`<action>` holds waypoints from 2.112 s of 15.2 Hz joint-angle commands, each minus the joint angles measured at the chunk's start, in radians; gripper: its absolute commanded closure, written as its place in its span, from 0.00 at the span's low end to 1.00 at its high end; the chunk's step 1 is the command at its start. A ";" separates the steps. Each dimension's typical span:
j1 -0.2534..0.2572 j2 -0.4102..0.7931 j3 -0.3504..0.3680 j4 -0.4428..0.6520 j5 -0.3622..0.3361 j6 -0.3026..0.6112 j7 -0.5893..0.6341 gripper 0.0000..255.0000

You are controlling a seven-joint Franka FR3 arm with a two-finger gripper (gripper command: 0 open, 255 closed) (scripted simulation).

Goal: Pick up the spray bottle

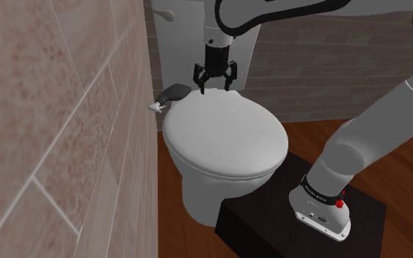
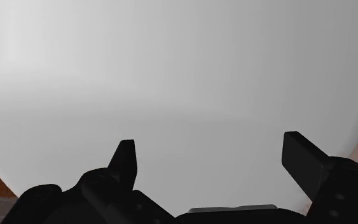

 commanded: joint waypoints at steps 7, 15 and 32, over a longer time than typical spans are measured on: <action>-0.011 0.315 0.087 0.235 -0.109 0.076 0.340 0.00; 0.064 0.661 0.070 0.590 -0.259 0.050 0.625 0.00; 0.099 0.819 0.042 0.706 -0.315 0.091 0.719 1.00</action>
